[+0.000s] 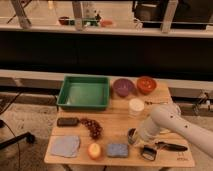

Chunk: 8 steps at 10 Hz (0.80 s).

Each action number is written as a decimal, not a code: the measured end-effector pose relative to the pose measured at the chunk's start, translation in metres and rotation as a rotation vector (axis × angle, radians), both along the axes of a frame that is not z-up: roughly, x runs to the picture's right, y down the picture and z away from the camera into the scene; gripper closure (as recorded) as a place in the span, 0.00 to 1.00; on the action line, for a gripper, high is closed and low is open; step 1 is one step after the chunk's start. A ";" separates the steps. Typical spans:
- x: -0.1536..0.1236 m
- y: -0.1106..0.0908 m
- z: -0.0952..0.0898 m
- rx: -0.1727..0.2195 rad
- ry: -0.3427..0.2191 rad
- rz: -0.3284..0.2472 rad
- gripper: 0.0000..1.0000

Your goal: Stack cups into tray

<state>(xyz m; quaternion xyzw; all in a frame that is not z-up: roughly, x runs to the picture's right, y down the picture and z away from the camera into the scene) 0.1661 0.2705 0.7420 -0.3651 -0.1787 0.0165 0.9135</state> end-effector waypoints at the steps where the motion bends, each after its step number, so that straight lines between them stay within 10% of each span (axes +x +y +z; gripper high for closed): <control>1: -0.001 0.000 -0.001 -0.004 -0.002 -0.003 1.00; 8: -0.005 -0.003 0.001 0.014 0.002 -0.022 1.00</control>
